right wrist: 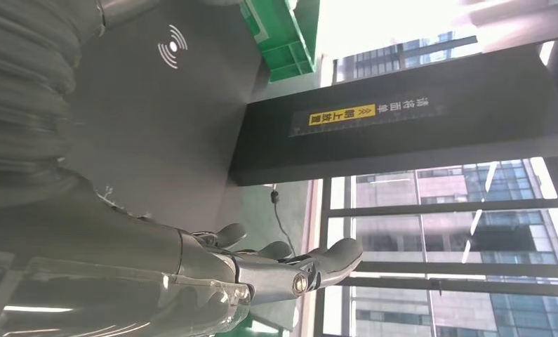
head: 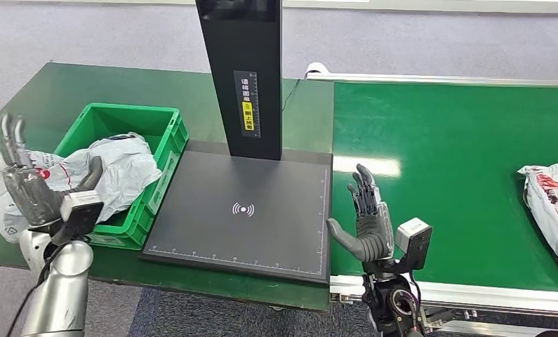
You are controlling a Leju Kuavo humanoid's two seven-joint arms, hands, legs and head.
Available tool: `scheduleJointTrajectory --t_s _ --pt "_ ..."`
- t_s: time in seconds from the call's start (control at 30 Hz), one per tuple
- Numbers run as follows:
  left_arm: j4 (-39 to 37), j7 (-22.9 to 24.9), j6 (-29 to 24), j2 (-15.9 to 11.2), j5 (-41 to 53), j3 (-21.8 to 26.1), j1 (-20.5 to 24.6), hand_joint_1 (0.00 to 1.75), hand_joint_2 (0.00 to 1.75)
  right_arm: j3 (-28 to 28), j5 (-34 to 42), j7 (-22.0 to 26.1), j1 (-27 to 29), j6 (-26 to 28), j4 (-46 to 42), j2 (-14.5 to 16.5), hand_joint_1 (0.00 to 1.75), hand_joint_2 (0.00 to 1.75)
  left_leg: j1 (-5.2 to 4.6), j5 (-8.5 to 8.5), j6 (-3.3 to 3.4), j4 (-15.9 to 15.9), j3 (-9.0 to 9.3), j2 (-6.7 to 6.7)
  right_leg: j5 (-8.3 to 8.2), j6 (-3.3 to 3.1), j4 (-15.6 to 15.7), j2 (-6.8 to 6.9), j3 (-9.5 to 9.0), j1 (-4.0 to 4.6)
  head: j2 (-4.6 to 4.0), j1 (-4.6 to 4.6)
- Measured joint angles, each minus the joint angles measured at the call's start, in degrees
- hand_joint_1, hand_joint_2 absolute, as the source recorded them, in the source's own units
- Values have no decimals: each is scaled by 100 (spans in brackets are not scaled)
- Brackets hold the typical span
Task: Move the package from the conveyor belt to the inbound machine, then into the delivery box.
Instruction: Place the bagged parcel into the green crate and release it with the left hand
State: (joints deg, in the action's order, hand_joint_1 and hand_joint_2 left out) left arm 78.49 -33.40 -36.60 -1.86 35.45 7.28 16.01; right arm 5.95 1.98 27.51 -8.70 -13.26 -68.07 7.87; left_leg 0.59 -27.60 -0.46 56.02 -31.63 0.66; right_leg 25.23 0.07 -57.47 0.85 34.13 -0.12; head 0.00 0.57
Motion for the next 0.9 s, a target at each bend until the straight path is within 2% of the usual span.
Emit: scheduleJointTrajectory --t_s 0.1,0.2,0.27,0.47,0.63,0.7,0.8,0.9 --pt "215 -95 607 59 -828 -196 -145 0 175 30 28 68 -57 0 69 -22 0 175 0 0 0 0 -1 -1 0 0 0 1 0 0 0 0" --pt "388 -162 2040 121 -1940 -462 -338 0 175 65 25 173 -89 -33 105 -48 0 175 -1 -1 1 0 -1 -1 0 0 1 0 0 -1 0 0" --pt "451 -224 2747 178 -2362 -686 -496 0 175 85 16 214 -105 -46 112 -63 0 175 -1 -1 1 0 -2 0 0 0 1 0 0 -2 0 -1" --pt "511 -235 3155 273 -2579 -978 -705 0 175 116 5 232 -126 -49 115 -95 0 175 0 -3 2 0 -2 -1 0 0 1 0 1 -1 0 0" --pt "304 18 4703 371 -3525 -1228 -833 0 175 131 -10 286 -162 -60 157 -111 0 175 -1 -3 2 0 0 0 0 0 1 0 0 -1 0 0" --pt "43 0 5048 444 -3759 -1374 -882 0 175 143 -9 302 -155 -61 169 -120 0 175 -2 -3 2 0 -1 0 0 1 2 0 0 -3 0 -1" --pt "-381 -57 5255 543 -3965 -1555 -918 0 175 166 -21 314 -115 -58 171 -135 0 175 -3 -5 4 1 -2 -1 0 1 2 0 1 -5 0 -1" --pt "-727 -65 5228 661 -4026 -1673 -930 0 175 208 -80 327 -73 -10 170 -138 0 175 -3 -7 4 1 -3 -1 1 1 3 0 3 -5 0 0"
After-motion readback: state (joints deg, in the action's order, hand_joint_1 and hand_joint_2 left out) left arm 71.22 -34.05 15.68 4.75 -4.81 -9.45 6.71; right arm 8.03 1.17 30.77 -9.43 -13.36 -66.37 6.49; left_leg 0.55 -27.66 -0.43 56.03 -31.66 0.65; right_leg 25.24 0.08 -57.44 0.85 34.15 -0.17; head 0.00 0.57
